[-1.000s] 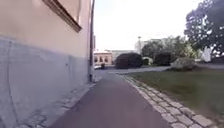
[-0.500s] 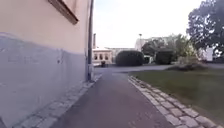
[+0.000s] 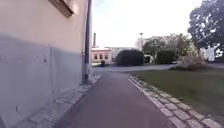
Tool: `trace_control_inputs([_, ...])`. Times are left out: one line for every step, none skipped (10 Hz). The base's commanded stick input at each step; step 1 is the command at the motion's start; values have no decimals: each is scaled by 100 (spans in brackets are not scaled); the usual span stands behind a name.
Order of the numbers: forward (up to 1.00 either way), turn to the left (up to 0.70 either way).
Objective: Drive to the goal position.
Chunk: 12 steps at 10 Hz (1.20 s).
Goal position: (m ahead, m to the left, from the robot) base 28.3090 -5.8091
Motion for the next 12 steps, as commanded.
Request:
trace_control_inputs([70,0])
trace_control_inputs([70,0])
trace_control_inputs([70,0])
trace_control_inputs([70,0])
trace_control_inputs([70,0])
trace_control_inputs([70,0])
trace_control_inputs([70,0])
trace_control_inputs([70,0])
trace_control_inputs([70,0])
trace_control_inputs([70,0])
trace_control_inputs([70,27])
trace_control_inputs([70,35])
